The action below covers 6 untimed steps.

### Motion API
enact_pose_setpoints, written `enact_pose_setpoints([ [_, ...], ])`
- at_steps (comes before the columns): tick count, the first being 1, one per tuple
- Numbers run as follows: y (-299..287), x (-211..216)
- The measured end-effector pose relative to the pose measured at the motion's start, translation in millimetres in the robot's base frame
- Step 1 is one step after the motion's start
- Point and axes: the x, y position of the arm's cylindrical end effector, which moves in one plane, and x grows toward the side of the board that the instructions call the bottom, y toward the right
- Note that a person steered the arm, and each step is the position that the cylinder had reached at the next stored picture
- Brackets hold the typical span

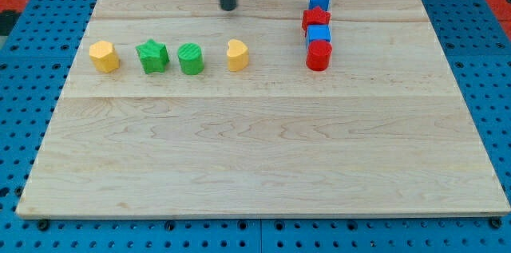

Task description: Point your arm to the right of yellow heart

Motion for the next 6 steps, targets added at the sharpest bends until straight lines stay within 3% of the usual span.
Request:
enact_pose_setpoints([
  [1,41.3,0.0],
  [4,39.3,57.8],
  [6,14.9,141.8],
])
